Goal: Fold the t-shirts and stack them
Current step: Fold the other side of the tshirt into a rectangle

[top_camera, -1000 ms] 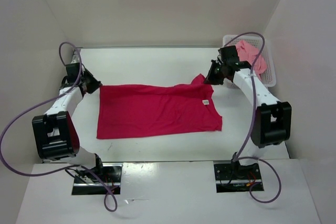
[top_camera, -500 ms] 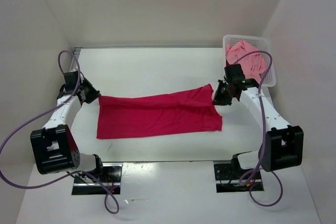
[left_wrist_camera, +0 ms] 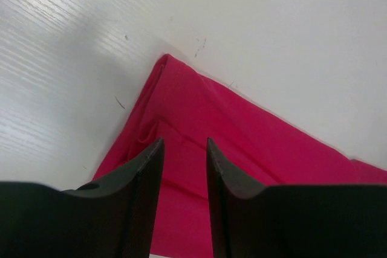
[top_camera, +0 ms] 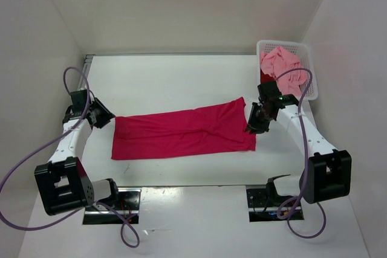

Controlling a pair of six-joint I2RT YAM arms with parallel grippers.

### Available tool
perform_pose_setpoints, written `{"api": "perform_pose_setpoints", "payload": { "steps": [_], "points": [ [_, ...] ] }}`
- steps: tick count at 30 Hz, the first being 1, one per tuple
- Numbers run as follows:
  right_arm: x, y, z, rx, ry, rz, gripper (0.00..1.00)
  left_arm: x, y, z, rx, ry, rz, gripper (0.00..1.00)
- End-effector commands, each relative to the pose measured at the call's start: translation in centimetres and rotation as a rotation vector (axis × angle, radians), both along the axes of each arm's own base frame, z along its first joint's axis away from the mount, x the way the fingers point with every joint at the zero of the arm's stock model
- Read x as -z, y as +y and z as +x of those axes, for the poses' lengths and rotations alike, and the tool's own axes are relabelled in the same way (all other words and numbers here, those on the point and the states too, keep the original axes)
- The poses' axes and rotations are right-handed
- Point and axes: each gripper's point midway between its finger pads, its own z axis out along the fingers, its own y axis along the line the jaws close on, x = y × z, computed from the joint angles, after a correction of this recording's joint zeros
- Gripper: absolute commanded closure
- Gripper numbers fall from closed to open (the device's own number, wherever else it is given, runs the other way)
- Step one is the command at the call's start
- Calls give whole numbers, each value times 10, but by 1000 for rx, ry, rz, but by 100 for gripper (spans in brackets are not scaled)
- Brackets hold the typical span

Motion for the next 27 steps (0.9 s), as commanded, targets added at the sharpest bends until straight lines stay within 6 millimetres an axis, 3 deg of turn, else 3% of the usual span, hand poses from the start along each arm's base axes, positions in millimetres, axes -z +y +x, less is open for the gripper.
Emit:
{"api": "perform_pose_setpoints", "payload": {
  "steps": [1,4,6,8,9,11,12,13,16,17,19,24,27],
  "points": [
    [-24,5,7,-37,-77,16,69,-20,6,8,-34,-61,7,58],
    [-21,27,25,-95,-114,63,87,-22,-1,17,1,-92,-23,58],
    [-17,53,46,-141,-162,74,99,-9,-14,18,50,-82,-72,60],
    [-15,78,57,-184,-190,95,100,-5,-22,23,77,-82,-73,60],
    [-9,88,74,-194,-223,97,99,5,-31,23,96,-58,-87,60],
    [-5,103,87,-212,-234,120,90,16,-38,22,101,-32,-115,60],
    [7,110,95,-221,-227,102,74,20,-48,22,118,-32,-148,60],
    [10,110,101,-224,-236,87,68,20,-53,22,135,-31,-149,60],
    [16,116,112,-247,-241,63,54,35,-60,12,136,18,-168,60],
    [12,116,118,-240,-265,57,51,33,-55,13,129,12,-143,60],
    [26,112,119,-242,-241,26,44,38,-47,-1,96,38,-95,60],
    [48,117,116,-276,-204,-24,43,19,-29,-9,6,1,-12,54],
    [57,122,112,-292,-179,-20,43,22,-26,-14,-11,14,5,52]
  ]
}}
